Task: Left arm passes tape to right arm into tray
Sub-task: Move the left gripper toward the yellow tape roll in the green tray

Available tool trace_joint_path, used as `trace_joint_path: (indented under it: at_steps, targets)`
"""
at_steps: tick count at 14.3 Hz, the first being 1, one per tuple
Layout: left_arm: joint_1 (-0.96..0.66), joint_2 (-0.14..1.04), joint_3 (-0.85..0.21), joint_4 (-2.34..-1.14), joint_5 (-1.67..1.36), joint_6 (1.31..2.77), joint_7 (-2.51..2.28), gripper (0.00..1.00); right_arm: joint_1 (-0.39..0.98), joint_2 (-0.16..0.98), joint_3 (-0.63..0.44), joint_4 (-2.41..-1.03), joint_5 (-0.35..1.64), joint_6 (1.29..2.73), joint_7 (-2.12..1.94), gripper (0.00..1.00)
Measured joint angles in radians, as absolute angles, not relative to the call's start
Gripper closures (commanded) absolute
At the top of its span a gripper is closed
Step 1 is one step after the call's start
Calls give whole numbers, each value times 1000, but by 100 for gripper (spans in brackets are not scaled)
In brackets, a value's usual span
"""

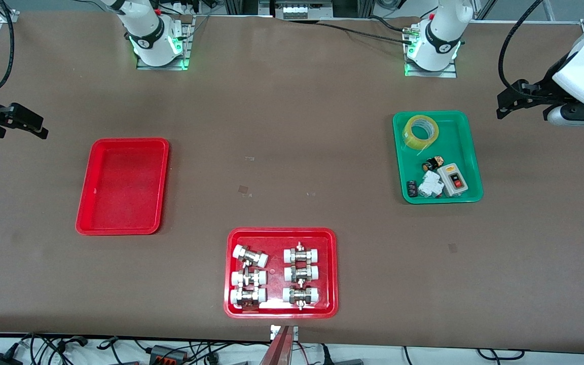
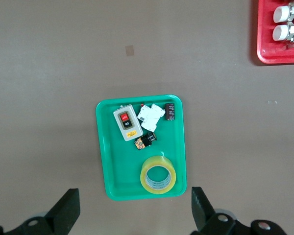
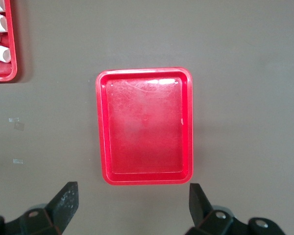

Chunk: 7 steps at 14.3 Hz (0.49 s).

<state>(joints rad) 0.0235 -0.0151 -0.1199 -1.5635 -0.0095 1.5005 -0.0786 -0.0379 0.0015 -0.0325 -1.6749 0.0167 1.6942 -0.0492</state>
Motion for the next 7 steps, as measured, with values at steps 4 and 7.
trace_joint_path:
  at_steps: [4, 7]
  targets:
    - [23, -15, -120, -1563, -10, 1500, -79, 0, -38, 1, -33, -1675, 17, 1694, -49, 0]
    - [23, -13, -120, -1568, -10, 1422, -79, 0, -38, 1, -33, -1675, 17, 1694, -49, 0]
